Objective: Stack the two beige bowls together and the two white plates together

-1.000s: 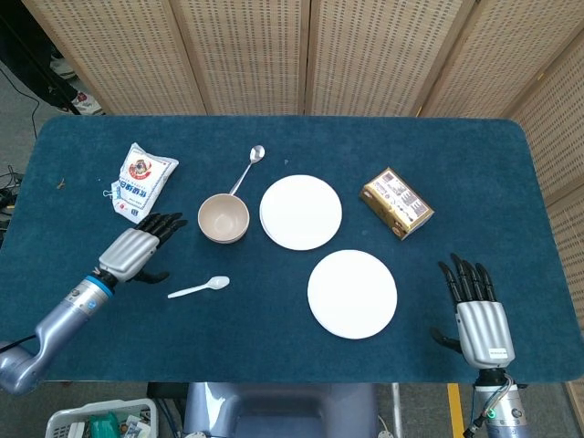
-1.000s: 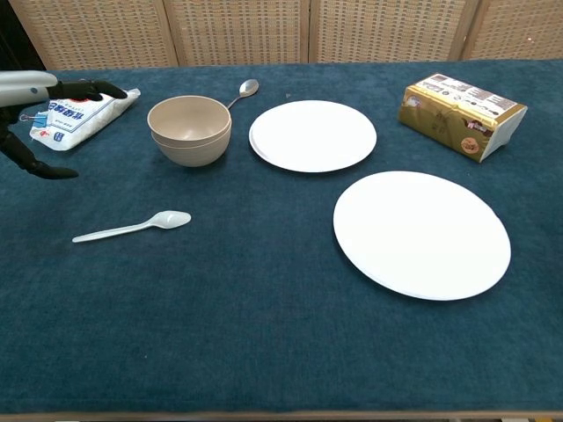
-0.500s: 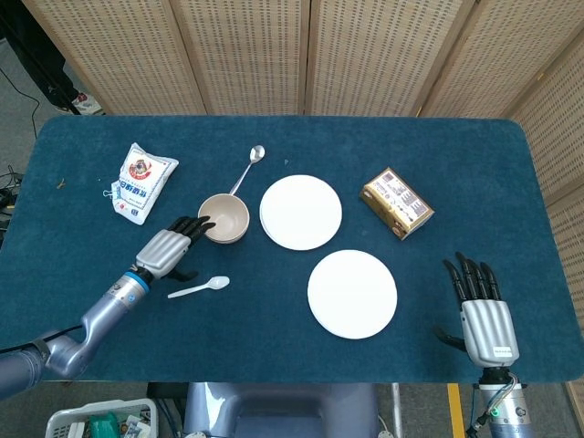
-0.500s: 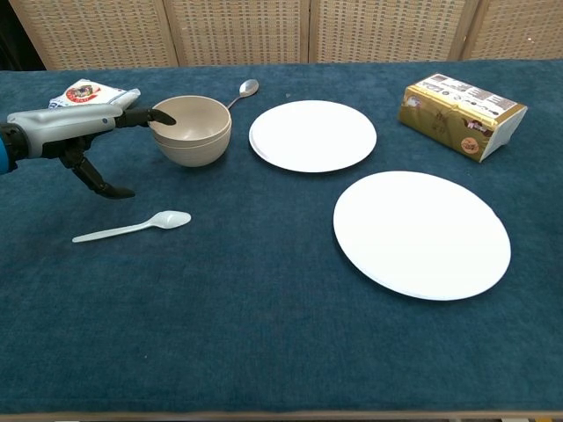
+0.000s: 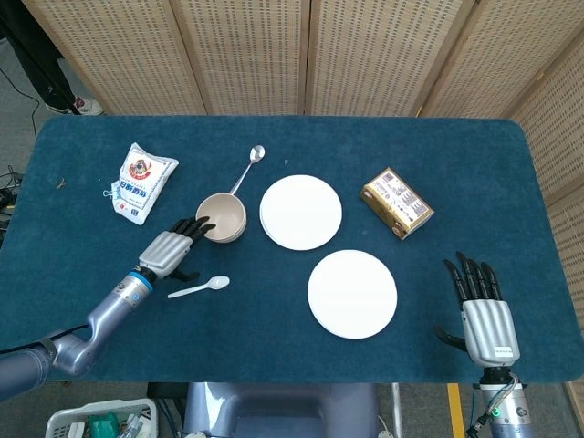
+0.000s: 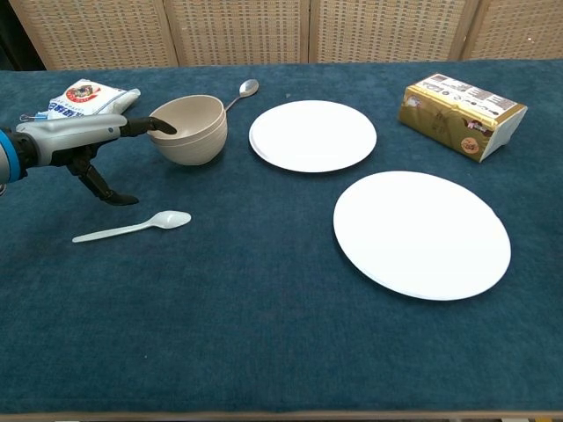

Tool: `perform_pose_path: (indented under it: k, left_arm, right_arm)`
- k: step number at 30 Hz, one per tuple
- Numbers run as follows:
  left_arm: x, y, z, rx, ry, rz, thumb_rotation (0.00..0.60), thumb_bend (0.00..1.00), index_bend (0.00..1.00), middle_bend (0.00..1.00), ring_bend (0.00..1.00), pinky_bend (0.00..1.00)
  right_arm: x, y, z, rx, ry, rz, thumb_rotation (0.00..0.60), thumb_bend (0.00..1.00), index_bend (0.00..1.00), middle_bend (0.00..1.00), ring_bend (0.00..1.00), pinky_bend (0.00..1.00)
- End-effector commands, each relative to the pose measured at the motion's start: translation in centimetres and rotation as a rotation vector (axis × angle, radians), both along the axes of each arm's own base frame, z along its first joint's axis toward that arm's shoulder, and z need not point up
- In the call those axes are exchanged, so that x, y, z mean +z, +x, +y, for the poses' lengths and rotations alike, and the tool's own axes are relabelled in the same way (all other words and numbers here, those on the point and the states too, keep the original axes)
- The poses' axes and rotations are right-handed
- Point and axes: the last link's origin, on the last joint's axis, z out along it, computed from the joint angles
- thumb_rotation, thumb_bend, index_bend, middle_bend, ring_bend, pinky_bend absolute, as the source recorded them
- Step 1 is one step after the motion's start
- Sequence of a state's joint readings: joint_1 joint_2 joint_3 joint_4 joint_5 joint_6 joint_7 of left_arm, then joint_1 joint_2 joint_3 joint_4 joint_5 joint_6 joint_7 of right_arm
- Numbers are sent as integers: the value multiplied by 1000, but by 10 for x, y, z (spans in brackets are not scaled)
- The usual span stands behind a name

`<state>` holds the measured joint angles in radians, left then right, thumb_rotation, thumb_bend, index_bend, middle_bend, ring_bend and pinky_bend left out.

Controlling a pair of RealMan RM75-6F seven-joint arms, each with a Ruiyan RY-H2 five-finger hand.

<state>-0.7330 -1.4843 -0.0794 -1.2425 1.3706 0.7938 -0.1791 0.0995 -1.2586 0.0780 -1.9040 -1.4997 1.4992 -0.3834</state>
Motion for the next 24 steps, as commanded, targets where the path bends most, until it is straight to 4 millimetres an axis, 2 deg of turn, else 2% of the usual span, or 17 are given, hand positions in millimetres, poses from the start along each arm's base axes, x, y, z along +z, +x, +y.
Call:
perform_pose_path:
  k: [1,5,12,24]
  left_arm:
    - [0,1,0,0,5,-6,600,245,23,0,0,0]
    - [6,3,1,-7,29,-39,600,244,23,0,0,0]
    - [36,5,-1,-27,77,-105,600,245,23,0,0,0]
    - [117,-25,-18,-11,211,-65,600,245,1,0,0,0]
  right_arm:
    - [0,0,0,0,-1,0,600,0,14,0,0,0]
    - [1,0,0,-1,-4,-2,600,0,14,0,0,0]
    - [0,0,0,4,0,1,600,0,14,0,0,0]
    - [-7,9,-4,41,26,55,600,0,13,0,0,0]
